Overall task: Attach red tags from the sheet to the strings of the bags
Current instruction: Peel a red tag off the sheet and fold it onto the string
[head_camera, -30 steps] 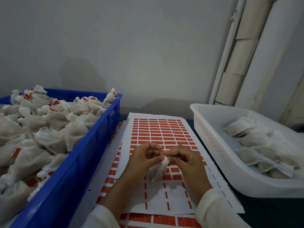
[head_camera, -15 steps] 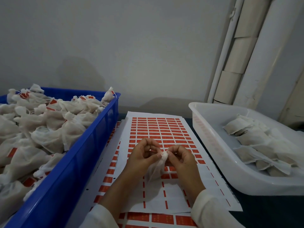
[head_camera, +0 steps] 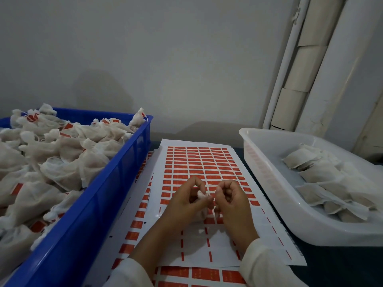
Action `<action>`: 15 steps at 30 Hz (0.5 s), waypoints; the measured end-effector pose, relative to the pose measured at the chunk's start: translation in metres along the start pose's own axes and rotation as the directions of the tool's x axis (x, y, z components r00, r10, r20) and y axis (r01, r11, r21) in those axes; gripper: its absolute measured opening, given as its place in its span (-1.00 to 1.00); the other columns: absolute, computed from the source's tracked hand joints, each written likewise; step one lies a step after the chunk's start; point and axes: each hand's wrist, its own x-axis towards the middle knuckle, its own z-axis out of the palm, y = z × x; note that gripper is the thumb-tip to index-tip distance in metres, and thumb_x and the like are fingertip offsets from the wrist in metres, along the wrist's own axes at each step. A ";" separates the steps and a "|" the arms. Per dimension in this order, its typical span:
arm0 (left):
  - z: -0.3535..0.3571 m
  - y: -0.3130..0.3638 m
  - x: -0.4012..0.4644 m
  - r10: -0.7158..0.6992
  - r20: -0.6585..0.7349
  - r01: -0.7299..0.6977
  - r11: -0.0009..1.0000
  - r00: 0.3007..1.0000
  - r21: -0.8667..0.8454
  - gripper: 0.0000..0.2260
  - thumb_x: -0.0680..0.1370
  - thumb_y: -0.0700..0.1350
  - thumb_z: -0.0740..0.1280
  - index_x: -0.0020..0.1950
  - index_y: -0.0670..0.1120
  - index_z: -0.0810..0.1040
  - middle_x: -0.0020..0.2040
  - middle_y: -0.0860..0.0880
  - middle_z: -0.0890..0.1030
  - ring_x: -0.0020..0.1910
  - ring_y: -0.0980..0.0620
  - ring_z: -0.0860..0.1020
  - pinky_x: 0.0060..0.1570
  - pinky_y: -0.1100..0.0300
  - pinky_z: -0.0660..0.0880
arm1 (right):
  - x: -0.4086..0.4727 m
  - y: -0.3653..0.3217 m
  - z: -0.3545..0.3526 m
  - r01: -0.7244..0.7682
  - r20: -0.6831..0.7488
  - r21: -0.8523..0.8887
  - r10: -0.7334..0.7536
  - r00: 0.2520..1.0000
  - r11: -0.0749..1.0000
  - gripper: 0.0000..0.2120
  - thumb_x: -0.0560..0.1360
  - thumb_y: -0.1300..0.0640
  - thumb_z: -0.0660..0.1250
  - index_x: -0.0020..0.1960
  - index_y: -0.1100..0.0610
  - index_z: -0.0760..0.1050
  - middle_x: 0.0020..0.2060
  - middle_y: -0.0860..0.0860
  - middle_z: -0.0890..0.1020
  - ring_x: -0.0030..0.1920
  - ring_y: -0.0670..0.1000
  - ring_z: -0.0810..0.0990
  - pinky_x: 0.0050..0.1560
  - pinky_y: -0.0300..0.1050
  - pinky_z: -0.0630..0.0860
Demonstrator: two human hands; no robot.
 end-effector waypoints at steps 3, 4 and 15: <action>0.000 -0.001 0.001 -0.012 -0.066 0.017 0.997 0.998 0.074 -0.89 0.52 -0.10 0.33 0.02 -0.02 0.47 -0.08 0.01 0.63 -0.13 0.07 0.63 -0.17 0.30 0.57 | 0.000 0.003 0.002 0.010 -0.036 -0.020 -0.011 0.999 1.000 -0.93 0.55 0.08 0.22 -0.11 -0.02 0.41 -0.26 -0.08 0.56 -0.28 -0.08 0.57 -0.26 -0.36 0.52; 0.001 -0.001 0.001 -0.007 -0.083 0.016 0.994 0.997 0.106 -0.92 0.52 -0.09 0.33 0.01 -0.02 0.50 -0.09 0.04 0.63 -0.13 0.10 0.62 -0.16 0.33 0.56 | 0.001 0.004 0.003 0.018 -0.053 -0.025 -0.019 0.998 1.000 -0.93 0.54 0.09 0.22 -0.12 -0.02 0.41 -0.27 -0.09 0.56 -0.28 -0.08 0.57 -0.26 -0.36 0.52; -0.005 0.002 0.004 -0.102 -0.148 0.118 0.987 0.984 0.105 -0.90 0.50 -0.08 0.36 -0.18 -0.07 0.58 -0.26 0.08 0.64 -0.25 0.11 0.62 -0.26 0.40 0.49 | 0.004 0.007 0.006 0.001 -0.173 -0.029 -0.006 0.985 1.000 -0.92 0.53 0.09 0.25 -0.14 -0.02 0.41 -0.27 -0.06 0.58 -0.30 0.01 0.59 -0.28 -0.27 0.56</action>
